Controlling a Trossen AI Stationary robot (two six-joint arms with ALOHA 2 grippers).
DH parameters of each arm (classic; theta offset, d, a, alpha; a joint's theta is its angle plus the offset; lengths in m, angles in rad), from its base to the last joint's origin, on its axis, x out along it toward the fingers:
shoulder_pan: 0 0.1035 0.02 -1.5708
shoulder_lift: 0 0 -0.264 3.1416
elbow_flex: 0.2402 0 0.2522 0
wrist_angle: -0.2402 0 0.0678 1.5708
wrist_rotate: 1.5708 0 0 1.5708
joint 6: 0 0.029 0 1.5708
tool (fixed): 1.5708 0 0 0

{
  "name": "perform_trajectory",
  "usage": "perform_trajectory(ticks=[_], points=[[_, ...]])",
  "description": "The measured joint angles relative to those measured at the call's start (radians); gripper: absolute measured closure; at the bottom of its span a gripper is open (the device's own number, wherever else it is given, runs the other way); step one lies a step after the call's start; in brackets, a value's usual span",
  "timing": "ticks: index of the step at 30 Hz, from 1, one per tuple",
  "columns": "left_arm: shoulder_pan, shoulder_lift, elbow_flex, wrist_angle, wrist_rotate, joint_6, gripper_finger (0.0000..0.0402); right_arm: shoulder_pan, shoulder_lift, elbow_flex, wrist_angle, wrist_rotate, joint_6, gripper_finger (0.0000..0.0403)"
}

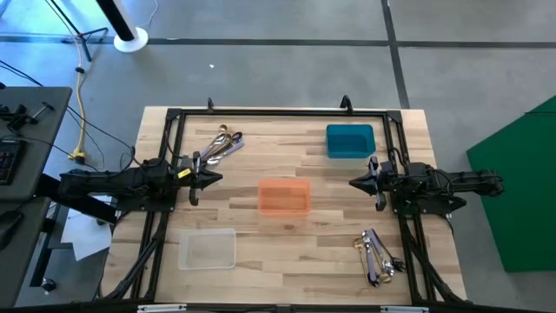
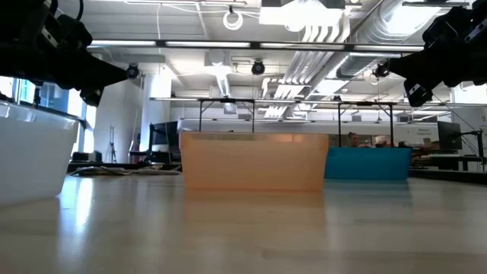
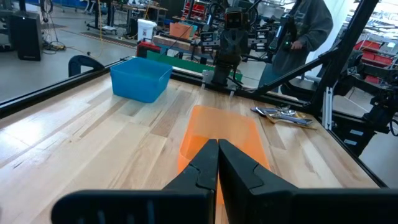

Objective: Sort silverware by color (type)

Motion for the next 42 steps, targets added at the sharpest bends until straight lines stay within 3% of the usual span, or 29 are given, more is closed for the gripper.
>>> perform_trajectory(ticks=[15,23,32,38,42], points=[[0.0,0.0,0.0,0.0,0.0,0.0,0.0398,0.0,0.0,0.0,0.046,0.125,0.0,0.0402],[0.0,0.0,0.0,0.0,0.0,0.0,0.0398,0.0,0.0,0.0,0.103,0.128,0.027,0.0402],[0.0,0.0,0.0,0.0,0.0,0.0,0.0398,0.0,0.0,0.0,0.45,0.27,0.227,0.0402],[0.0,0.0,0.0,0.0,0.0,0.0,0.0398,0.0,0.0,0.003,0.818,0.266,0.026,0.0402],[0.0,0.0,0.0,0.0,0.0,0.0,0.0398,0.0,0.012,0.075,0.824,0.266,-0.041,0.0402]])
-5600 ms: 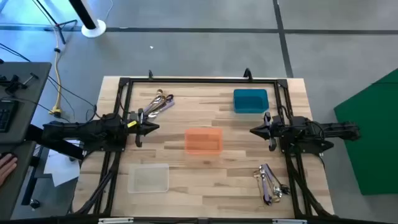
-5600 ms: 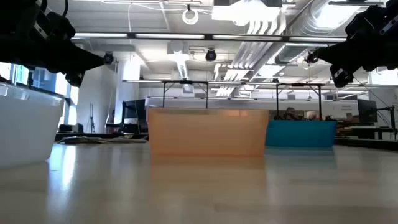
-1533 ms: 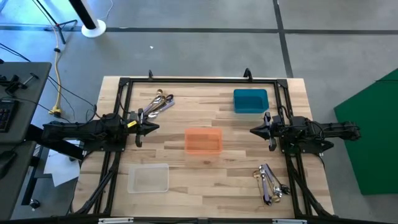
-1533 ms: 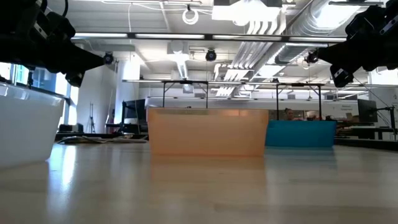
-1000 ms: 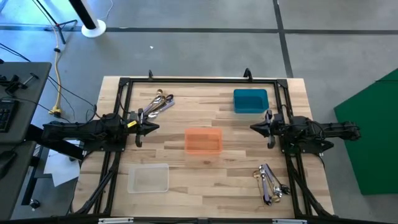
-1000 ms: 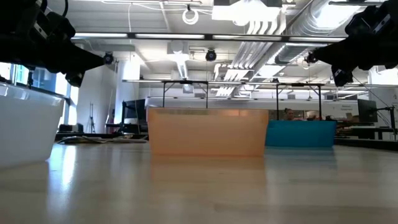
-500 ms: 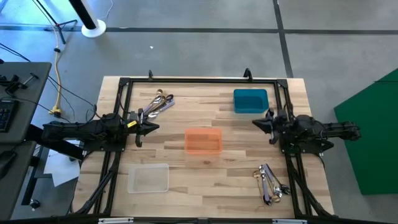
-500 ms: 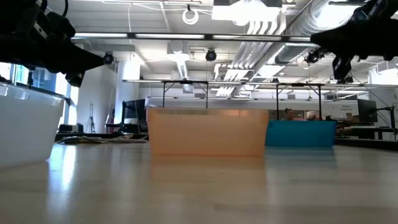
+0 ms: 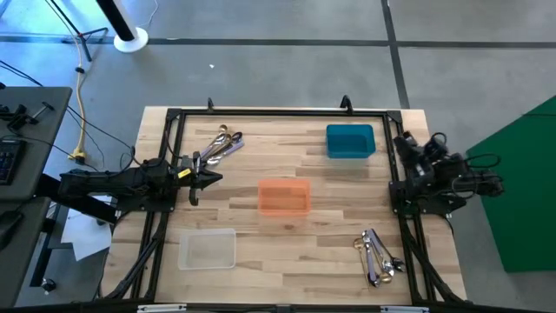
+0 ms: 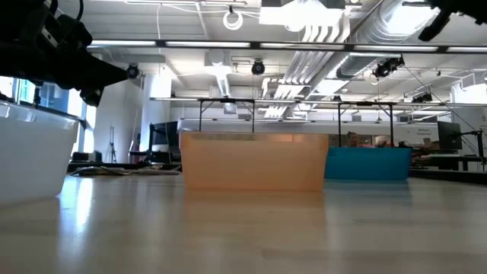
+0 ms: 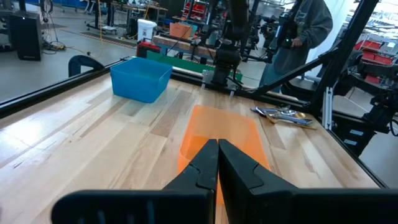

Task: Sort silverware by color (type)
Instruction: Put the top right violet spoon into the blue bin

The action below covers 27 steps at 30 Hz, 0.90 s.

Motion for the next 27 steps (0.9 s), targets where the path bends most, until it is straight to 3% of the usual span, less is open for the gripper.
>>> perform_trajectory(ticks=[7,15,27], points=[[0.0,0.0,0.0,0.0,0.0,0.0,0.0398,0.0,0.173,0.205,-0.274,0.002,-0.113,0.0402],[0.0,0.0,0.0,0.0,0.0,0.0,0.0398,0.0,0.343,0.332,-0.59,0.11,-0.124,0.0402],[0.0,0.0,0.0,0.039,-0.001,0.0,0.0398,0.0,0.442,0.338,-0.653,0.11,-0.019,0.0402]])
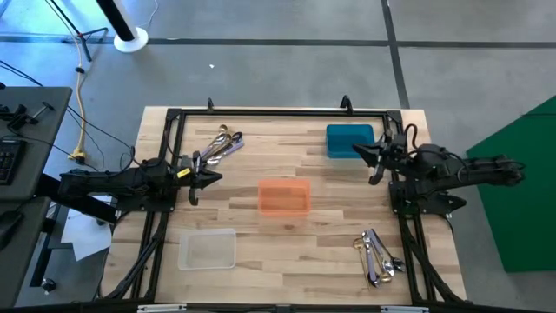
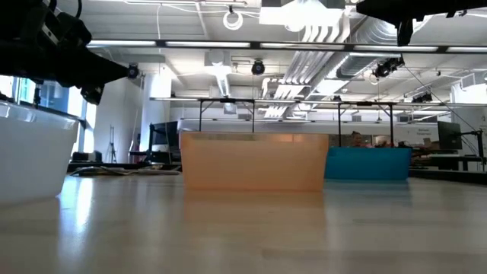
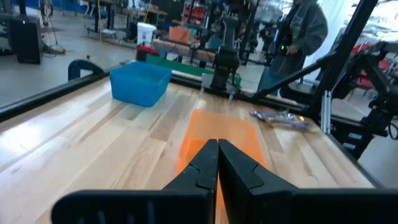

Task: Sort silverware by color (type)
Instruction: Put the top right violet spoon into the blue bin

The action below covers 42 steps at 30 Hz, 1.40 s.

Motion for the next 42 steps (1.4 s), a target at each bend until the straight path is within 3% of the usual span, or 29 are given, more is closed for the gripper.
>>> perform_trajectory(ticks=[3,10,14,17,23,27,31,37,42], points=[[0.0,0.0,0.0,0.113,-0.001,-0.002,0.0398,0.0,0.012,0.0,0.007,0.0,0.031,0.0402],[0.0,0.0,0.0,0.544,-0.005,-0.002,0.0398,0.0,0.019,0.0,0.02,0.0,0.07,0.0402],[0.0,0.0,0.001,0.693,-0.107,0.008,0.0398,0.0,0.019,0.0,0.033,0.0,0.07,0.0402],[0.0,0.02,0.036,0.666,-0.189,-0.063,0.0398,0.0,0.019,0.0,0.035,0.0,0.065,0.0402],[0.0,0.209,0.229,0.431,-0.157,-0.024,0.0398,0.0,0.019,0.0,0.05,0.002,0.06,0.0402],[0.001,0.367,0.38,0.272,-0.166,-0.025,0.0398,0.0,0.034,0.0,0.183,0.002,0.046,0.0402],[0.001,0.475,0.496,0.223,-0.164,-0.022,0.0398,0.0,0.071,0.001,0.314,-0.064,-0.044,0.0402],[0.002,0.532,0.548,0.22,-0.102,0.127,0.0398,0.001,0.164,0.001,0.326,-0.133,-0.071,0.0402],[0.002,0.542,0.548,0.184,-0.067,0.092,0.0398,0.001,0.26,0.001,0.324,-0.165,-0.072,0.0402]])
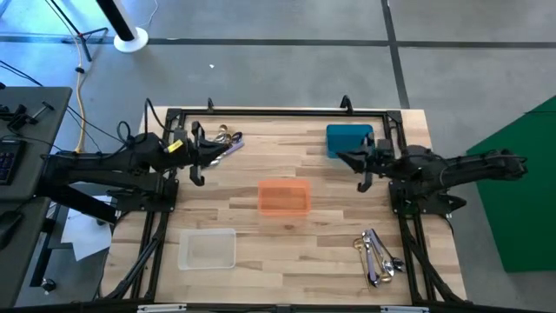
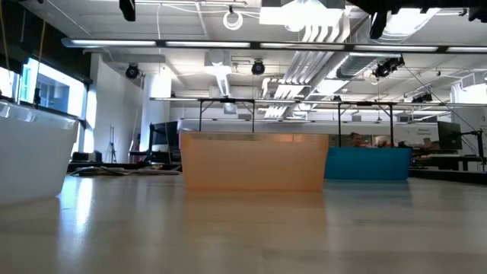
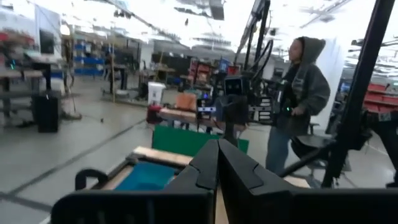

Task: Sort silverware by color (type)
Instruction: Put the top right violet spoon into the blue bin

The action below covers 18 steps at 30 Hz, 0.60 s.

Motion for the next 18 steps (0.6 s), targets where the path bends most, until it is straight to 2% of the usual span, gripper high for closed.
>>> perform_trajectory(ticks=[7,10,14,18], points=[[0.001,0.018,0.0,-0.04,0.001,-0.012,0.0398,-0.029,0.105,0.0,0.015,-0.003,0.015,0.0402],[0.001,0.043,0.0,-0.04,0.001,-0.015,0.0398,-0.048,0.138,0.008,0.023,-0.043,0.015,0.0402],[0.001,0.076,0.0,-0.041,0.016,-0.038,0.0398,-0.055,0.195,0.107,-0.097,-0.146,-0.052,0.0402],[0.001,0.105,0.0,-0.041,0.016,-0.03,0.0398,-0.067,0.251,0.195,-0.174,-0.162,-0.086,0.0402]])
